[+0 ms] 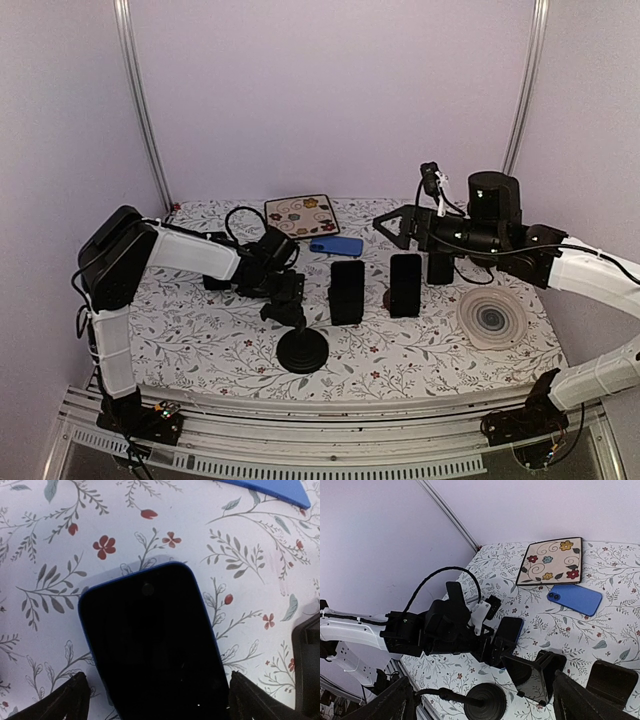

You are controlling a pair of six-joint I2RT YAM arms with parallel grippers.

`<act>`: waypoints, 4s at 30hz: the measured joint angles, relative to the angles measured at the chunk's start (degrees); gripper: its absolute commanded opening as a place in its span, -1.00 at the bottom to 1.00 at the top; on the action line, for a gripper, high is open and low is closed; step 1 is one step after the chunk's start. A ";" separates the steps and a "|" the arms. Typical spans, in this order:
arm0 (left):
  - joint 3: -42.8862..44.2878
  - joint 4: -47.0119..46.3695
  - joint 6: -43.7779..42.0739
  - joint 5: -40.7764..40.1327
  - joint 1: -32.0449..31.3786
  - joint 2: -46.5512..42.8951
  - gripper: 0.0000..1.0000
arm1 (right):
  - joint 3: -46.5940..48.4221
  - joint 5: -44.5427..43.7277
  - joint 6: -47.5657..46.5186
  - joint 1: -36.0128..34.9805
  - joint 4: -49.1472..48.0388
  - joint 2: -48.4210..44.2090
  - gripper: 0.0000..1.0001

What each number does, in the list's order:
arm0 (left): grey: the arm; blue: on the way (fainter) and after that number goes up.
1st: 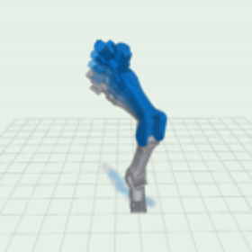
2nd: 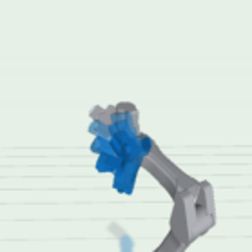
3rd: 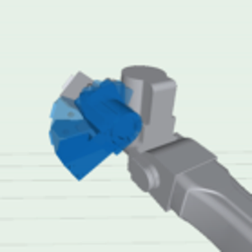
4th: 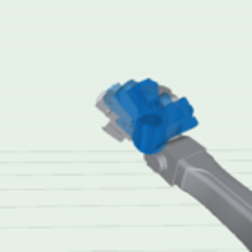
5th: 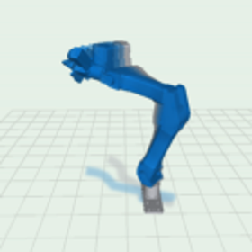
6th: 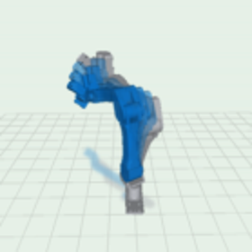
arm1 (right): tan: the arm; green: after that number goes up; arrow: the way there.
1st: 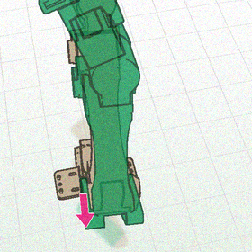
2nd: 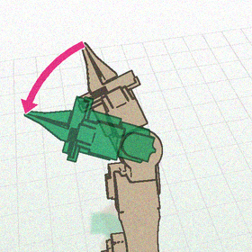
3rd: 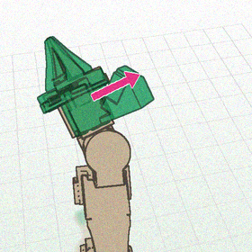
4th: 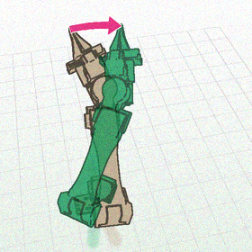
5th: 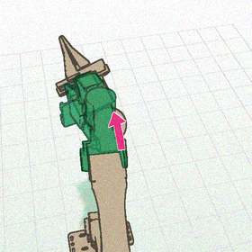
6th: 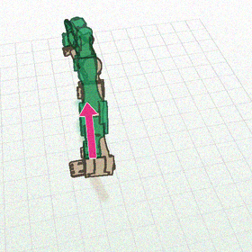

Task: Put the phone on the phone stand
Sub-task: Pick up the phone from the center of the board.

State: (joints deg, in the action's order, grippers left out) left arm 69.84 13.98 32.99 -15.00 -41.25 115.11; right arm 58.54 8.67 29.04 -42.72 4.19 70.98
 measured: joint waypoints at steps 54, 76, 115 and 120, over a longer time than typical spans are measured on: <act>-1.73 1.22 -1.11 -0.02 -0.44 -1.44 0.84 | 8.52 -5.14 -3.93 0.00 -4.63 15.76 1.00; 1.46 -3.67 -2.36 -0.94 -2.49 2.82 0.83 | 5.73 -6.62 -3.43 0.15 -2.73 10.36 0.99; 0.00 -5.09 -9.40 -1.01 -2.27 1.81 0.11 | 4.04 -0.35 1.14 0.15 -3.34 9.75 0.99; -1.01 -3.91 -9.94 -1.92 -2.27 0.59 0.11 | 4.94 0.46 1.66 0.15 -3.41 10.62 0.99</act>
State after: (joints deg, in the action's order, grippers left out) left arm 68.84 10.07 23.05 -16.93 -43.53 115.70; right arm 63.48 9.13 30.70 -42.57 0.78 81.60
